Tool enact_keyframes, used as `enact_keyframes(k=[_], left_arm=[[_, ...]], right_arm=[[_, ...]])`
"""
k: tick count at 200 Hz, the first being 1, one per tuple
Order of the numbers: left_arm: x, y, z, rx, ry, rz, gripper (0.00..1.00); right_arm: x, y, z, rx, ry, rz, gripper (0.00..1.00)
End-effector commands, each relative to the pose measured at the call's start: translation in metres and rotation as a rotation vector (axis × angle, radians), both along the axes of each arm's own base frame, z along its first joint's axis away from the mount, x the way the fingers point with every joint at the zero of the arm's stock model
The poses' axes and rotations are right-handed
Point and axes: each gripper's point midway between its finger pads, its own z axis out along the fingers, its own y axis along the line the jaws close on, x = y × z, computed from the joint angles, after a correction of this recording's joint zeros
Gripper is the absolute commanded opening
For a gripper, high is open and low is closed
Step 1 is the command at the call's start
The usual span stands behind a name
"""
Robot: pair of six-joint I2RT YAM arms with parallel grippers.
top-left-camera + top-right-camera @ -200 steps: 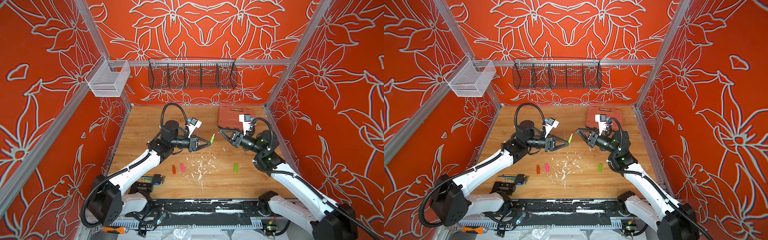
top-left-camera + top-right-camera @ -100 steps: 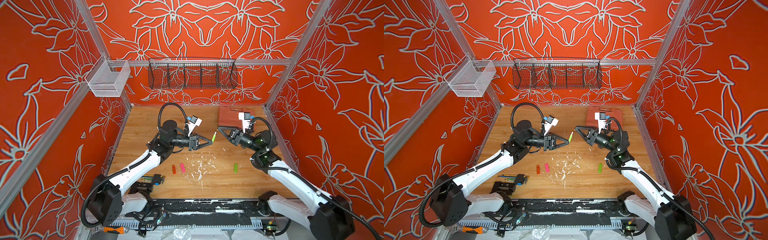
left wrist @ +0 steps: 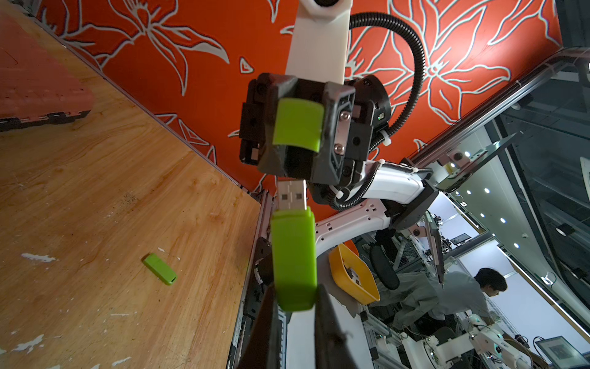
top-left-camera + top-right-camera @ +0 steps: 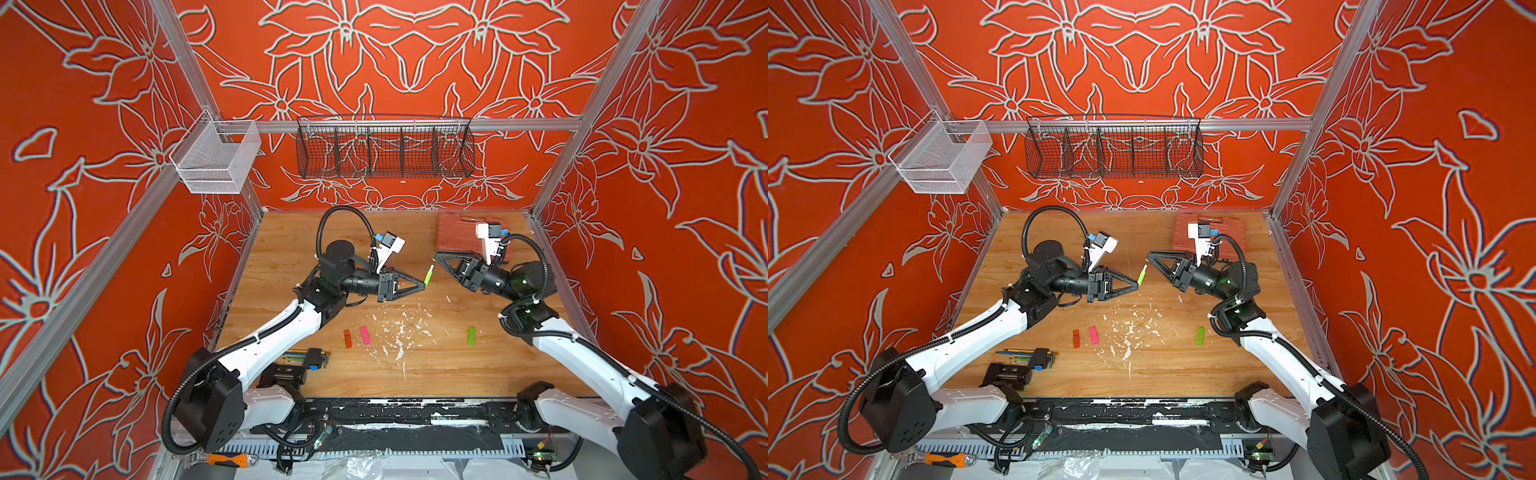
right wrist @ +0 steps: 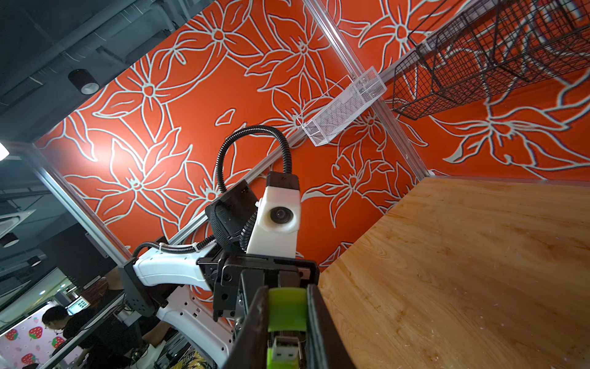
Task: Close the usb drive cover
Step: Close the cover of the USB drive.
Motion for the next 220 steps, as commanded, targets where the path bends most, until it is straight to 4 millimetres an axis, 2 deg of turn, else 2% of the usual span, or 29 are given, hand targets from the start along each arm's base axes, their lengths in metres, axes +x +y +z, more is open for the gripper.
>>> enact_keyframes(k=[1, 55, 110, 220], left_arm=[[-0.006, 0.000, 0.018, -0.032, -0.057, -0.031, 0.01], [-0.008, 0.000, 0.024, -0.040, -0.072, -0.033, 0.01], [-0.007, -0.001, 0.022, -0.033, -0.073, -0.030, 0.01], [-0.014, 0.004, 0.028, -0.037, -0.099, -0.029, 0.01]], right_arm=[[-0.012, 0.003, 0.018, 0.024, -0.056, 0.048, 0.11], [-0.014, 0.009, 0.008, 0.005, -0.050, 0.080, 0.11], [-0.022, 0.006, 0.014, 0.028, -0.074, 0.086, 0.10], [-0.018, 0.006, 0.005, -0.014, -0.058, 0.055, 0.10]])
